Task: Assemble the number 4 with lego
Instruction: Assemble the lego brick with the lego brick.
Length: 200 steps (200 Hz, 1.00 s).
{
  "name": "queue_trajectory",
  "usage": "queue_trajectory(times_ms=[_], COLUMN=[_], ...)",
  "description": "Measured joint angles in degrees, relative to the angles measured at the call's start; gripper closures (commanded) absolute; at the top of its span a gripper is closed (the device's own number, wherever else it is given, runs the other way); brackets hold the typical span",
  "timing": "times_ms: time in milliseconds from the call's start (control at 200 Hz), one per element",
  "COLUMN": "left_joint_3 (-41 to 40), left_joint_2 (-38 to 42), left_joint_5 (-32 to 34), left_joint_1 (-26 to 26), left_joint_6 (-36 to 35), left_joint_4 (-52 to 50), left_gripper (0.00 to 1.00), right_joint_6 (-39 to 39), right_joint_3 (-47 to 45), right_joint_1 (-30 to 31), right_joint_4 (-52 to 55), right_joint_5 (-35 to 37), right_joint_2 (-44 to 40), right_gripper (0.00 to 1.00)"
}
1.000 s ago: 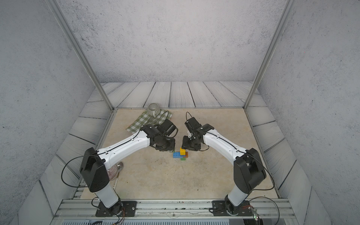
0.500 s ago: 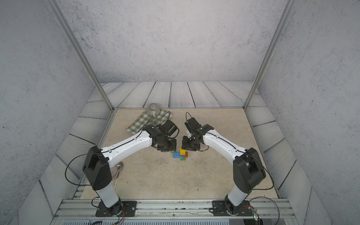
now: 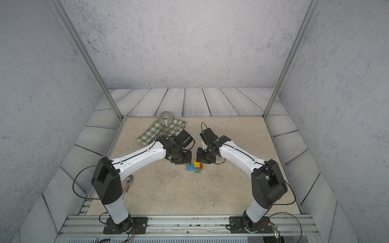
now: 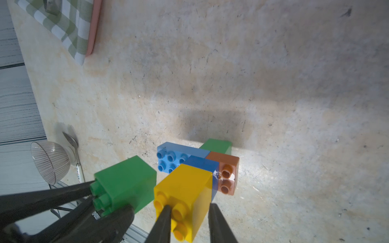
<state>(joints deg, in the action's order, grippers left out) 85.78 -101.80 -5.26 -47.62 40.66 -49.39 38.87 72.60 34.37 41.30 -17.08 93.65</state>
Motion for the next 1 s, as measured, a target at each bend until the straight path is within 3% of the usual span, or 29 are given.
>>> queue_trajectory(times_ms=[1001], left_joint_3=[-0.72], left_joint_2=[-2.60], left_joint_5=[5.27], left_joint_1=[-3.26], left_joint_6=[5.05], left_joint_4=[1.20], left_gripper=[1.00], right_joint_6=[1.81], right_joint_3=[-3.34], right_joint_1=[-0.11], right_joint_4=[-2.95], right_joint_5=[1.07], right_joint_2=[-2.27], right_gripper=[0.67])
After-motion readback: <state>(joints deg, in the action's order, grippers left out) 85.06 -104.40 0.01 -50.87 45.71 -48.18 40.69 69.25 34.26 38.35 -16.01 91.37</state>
